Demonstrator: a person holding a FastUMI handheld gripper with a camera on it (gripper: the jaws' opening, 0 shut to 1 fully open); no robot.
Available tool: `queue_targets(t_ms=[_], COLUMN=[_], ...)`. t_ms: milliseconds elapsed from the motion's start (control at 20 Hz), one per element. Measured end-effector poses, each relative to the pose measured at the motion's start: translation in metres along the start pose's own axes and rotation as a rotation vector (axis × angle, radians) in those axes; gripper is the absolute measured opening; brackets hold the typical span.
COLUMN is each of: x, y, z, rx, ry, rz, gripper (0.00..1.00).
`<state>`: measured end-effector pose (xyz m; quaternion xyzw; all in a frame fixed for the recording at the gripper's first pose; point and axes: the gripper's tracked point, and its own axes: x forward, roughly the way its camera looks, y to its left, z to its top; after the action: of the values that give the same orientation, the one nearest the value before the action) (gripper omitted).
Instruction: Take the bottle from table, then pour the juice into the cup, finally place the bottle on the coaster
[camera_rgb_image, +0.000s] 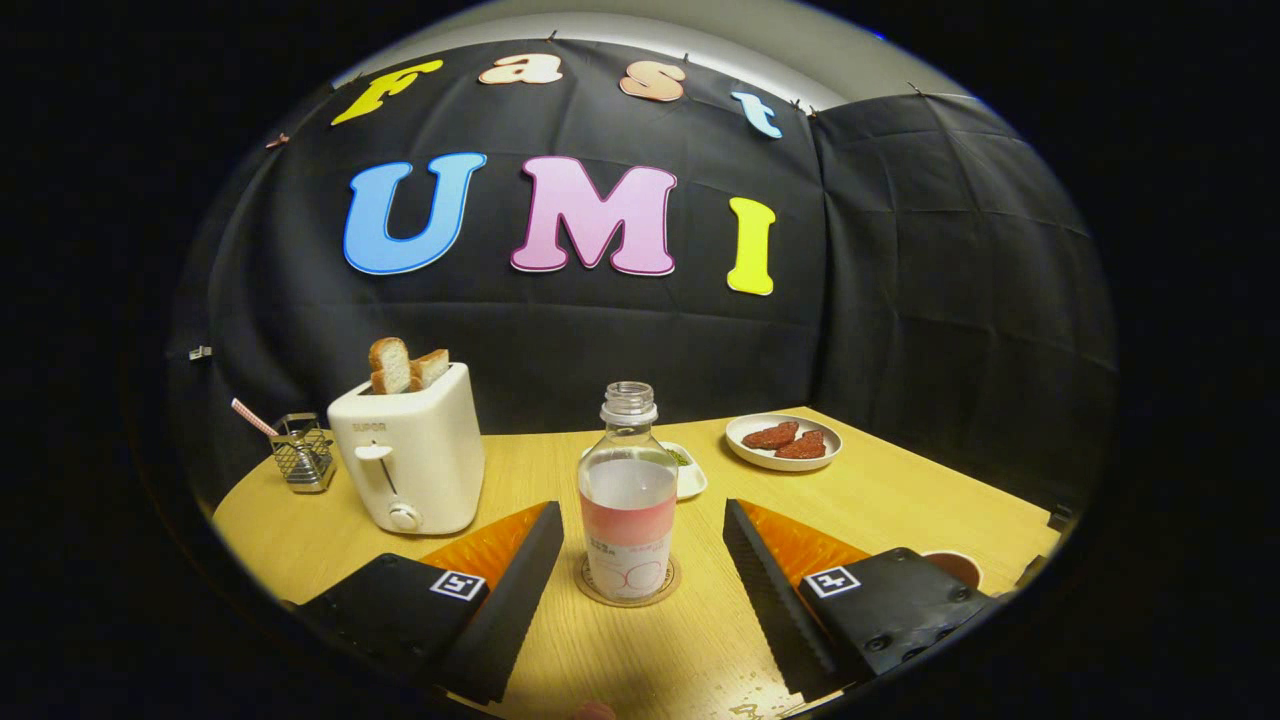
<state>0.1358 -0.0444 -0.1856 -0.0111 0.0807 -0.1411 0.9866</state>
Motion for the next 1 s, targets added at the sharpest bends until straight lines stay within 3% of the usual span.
queue_targets(t_ms=[450,1000], x=[-0.085,-0.16], y=[-0.001,-0.003], z=[0.06,0.17], rx=[-0.002,0.027], ry=[-0.044,-0.146], rz=[0.122,0.295], gripper=[0.99,0.99])
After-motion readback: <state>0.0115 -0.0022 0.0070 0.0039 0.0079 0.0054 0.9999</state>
